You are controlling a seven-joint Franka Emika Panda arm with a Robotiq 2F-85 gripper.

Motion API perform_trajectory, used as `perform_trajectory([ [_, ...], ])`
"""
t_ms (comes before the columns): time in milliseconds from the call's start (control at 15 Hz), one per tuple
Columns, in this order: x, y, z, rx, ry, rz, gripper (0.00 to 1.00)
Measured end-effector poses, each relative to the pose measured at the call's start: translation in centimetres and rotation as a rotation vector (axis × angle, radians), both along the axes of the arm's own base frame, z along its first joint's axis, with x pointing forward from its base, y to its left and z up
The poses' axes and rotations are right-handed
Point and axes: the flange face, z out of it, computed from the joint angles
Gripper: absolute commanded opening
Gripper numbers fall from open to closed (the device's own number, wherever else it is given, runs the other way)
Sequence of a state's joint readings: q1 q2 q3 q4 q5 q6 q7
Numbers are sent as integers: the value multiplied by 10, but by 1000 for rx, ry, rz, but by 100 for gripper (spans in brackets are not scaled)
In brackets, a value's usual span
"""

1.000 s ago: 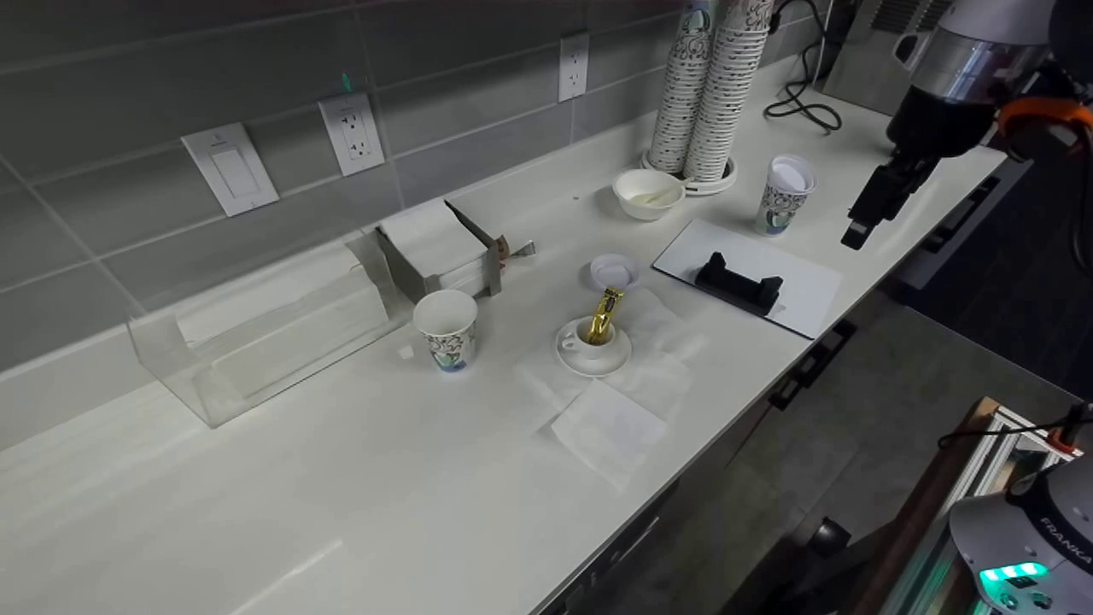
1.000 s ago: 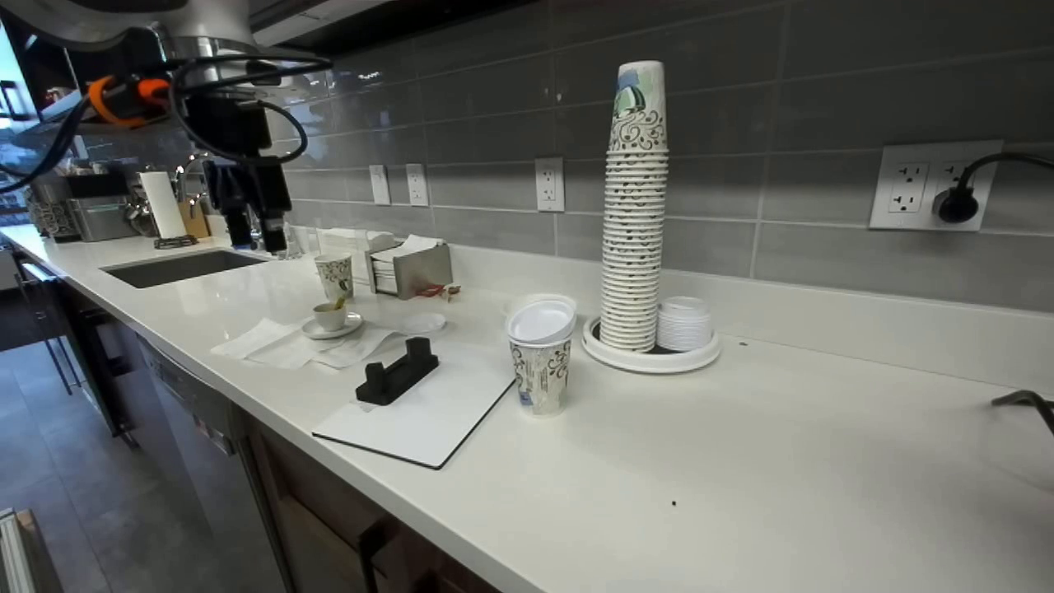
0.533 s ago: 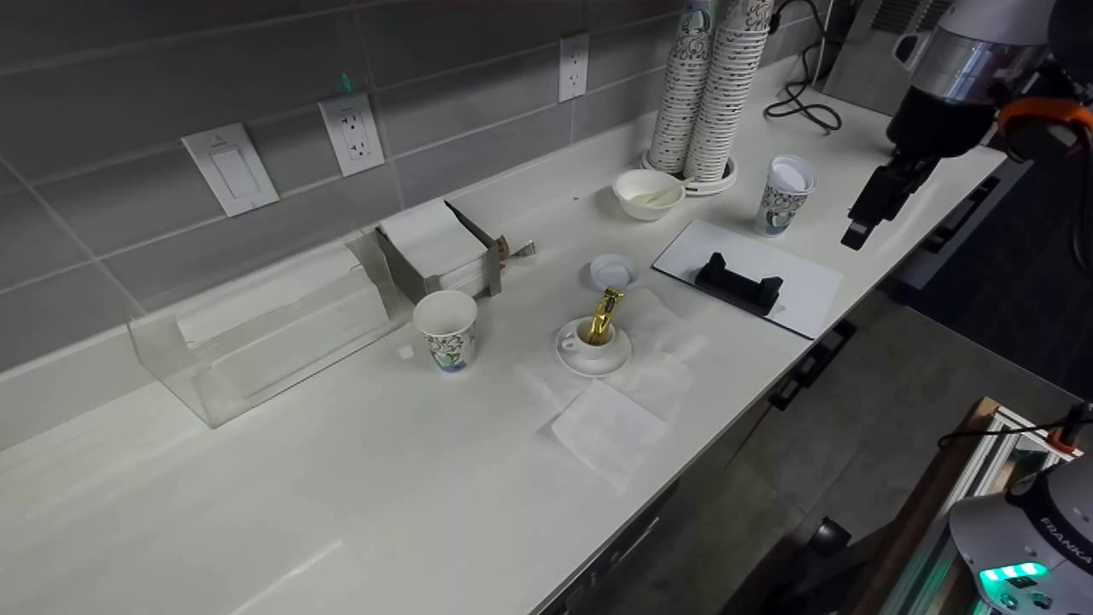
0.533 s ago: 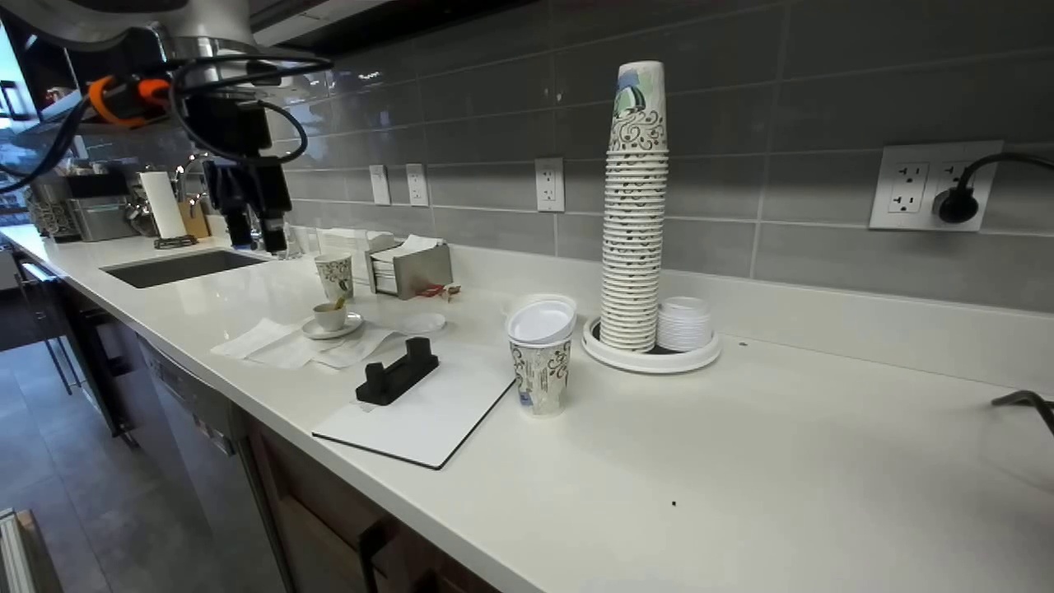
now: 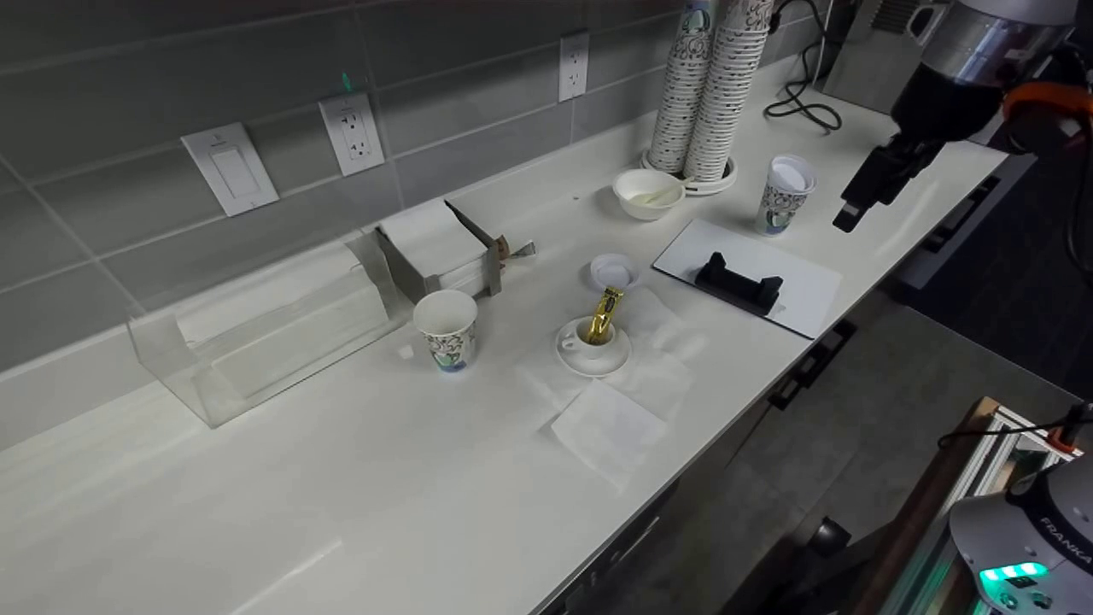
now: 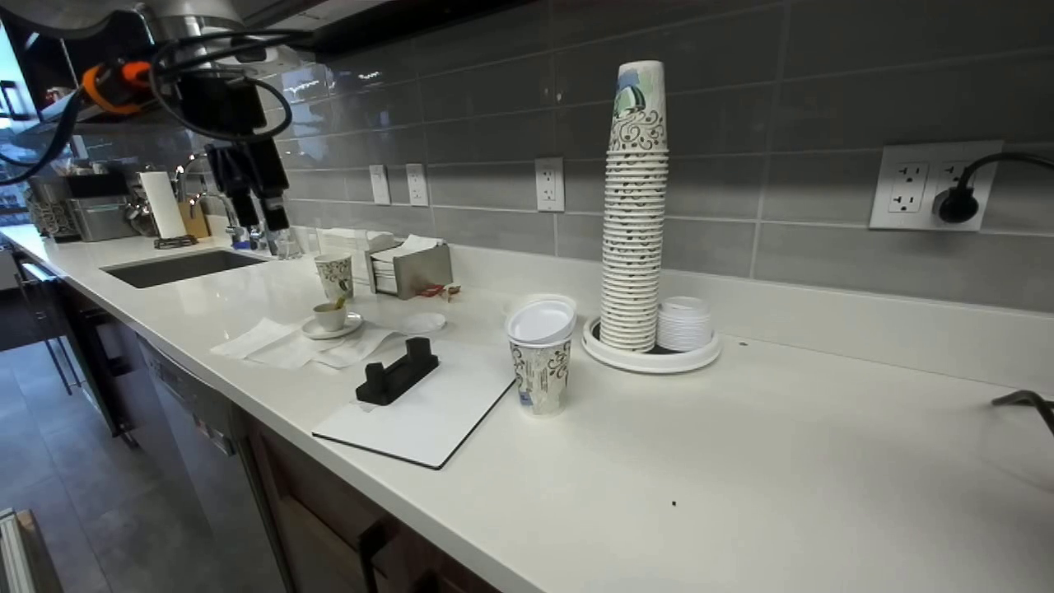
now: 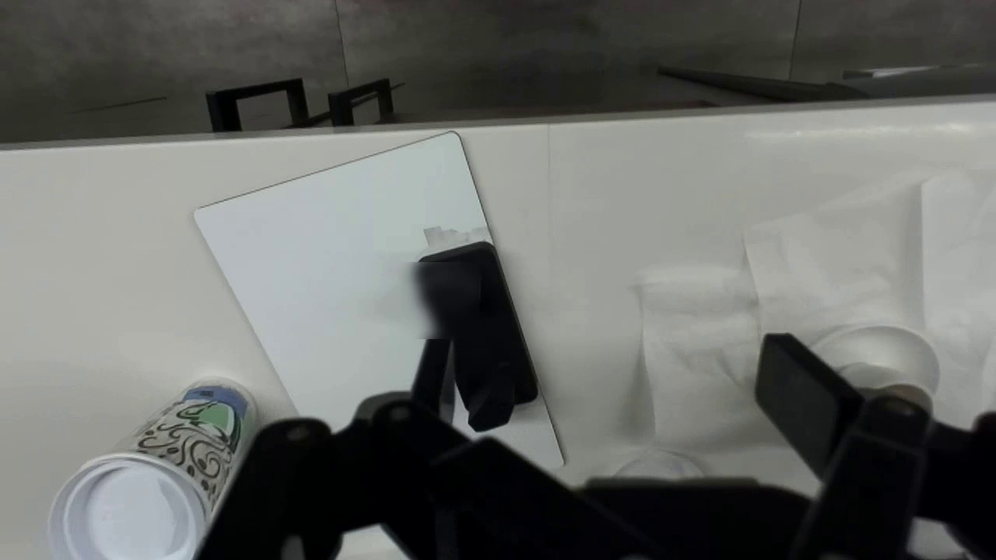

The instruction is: Remove the yellow packet from the cup

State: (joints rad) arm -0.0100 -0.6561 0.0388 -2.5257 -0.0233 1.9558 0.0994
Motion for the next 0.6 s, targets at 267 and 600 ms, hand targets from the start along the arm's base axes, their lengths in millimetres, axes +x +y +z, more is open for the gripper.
perform_trajectory([
  [267, 4, 13, 24, 5, -57, -18, 100],
  [600, 13, 19, 29, 47, -59, 166, 100],
])
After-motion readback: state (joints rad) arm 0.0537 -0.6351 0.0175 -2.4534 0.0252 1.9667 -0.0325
